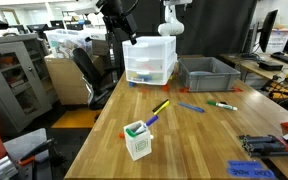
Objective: Open the top drawer of the cabinet on the table
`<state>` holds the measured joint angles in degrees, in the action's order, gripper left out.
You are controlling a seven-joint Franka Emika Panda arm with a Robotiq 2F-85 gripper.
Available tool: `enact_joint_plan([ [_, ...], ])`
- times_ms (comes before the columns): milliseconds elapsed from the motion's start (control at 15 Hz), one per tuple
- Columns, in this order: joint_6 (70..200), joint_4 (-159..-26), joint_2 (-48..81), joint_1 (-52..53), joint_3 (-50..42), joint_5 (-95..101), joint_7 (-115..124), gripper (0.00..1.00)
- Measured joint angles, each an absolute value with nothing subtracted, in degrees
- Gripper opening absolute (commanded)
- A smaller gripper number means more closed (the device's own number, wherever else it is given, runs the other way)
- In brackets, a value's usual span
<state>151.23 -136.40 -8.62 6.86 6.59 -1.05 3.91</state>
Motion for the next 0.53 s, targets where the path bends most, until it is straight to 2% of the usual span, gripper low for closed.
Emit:
enact_joint_plan([
  [533, 158.8, -127.5, 5.2, 10.0, 8.1, -30.8, 1.2, 1.0],
])
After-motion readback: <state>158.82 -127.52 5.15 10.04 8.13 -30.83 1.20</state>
